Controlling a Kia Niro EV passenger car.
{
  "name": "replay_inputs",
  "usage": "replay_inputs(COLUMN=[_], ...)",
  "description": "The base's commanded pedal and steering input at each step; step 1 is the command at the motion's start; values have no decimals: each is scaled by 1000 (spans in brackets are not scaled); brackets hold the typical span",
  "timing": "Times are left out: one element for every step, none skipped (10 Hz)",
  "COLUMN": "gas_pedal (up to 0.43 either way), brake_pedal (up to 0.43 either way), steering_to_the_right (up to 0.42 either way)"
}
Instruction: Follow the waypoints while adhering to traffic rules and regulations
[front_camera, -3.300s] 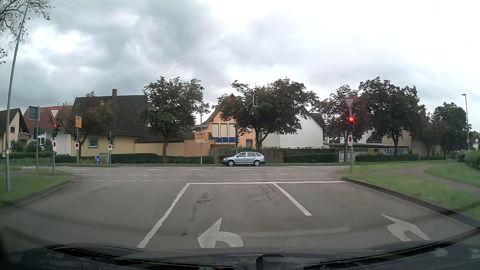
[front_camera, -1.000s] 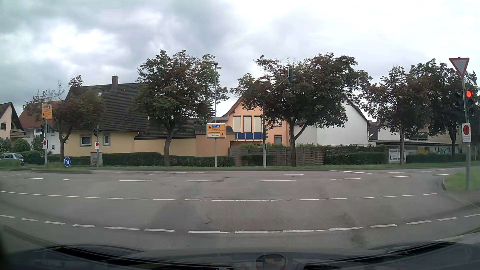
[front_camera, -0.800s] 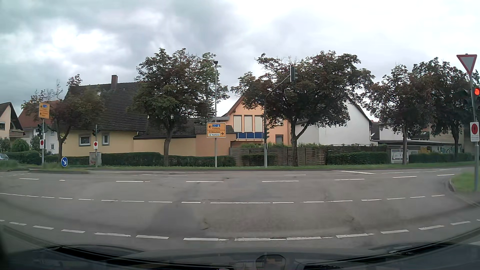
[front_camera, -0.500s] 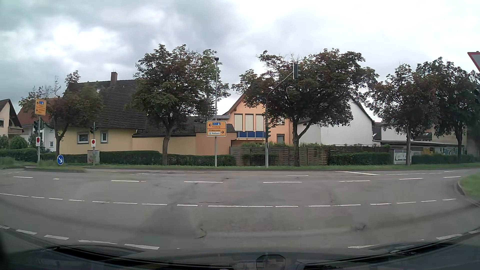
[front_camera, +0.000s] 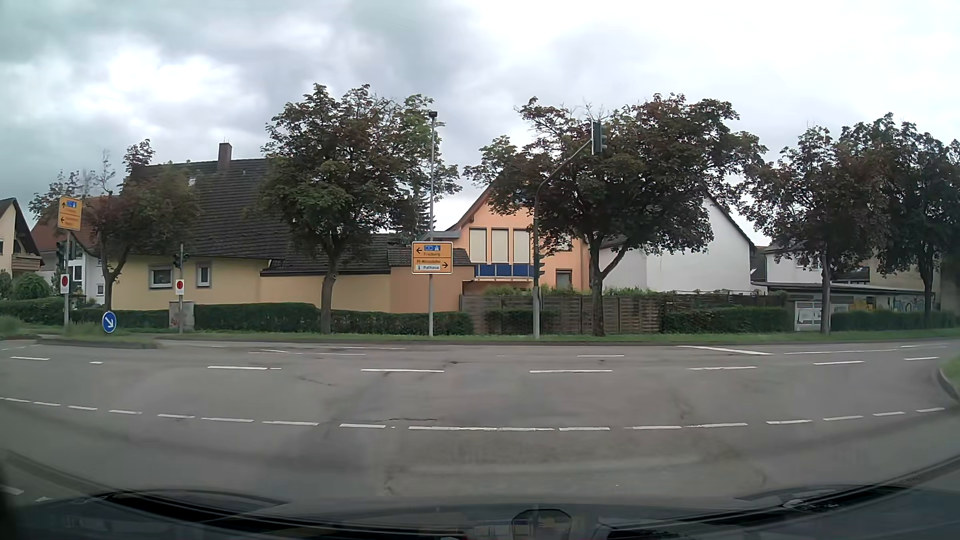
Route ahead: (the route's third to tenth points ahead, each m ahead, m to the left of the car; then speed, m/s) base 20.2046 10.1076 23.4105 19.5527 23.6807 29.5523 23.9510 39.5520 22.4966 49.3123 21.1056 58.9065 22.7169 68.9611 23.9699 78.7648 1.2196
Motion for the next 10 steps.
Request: replay_inputs(gas_pedal=[0,0,0,0,0,0,0,0,0,0], brake_pedal=[116,116,116,110,110,104,110,122,122,122], steering_to_the_right=[-16,-16,-16,-16,-16,-16,-16,-16,-17,-17])
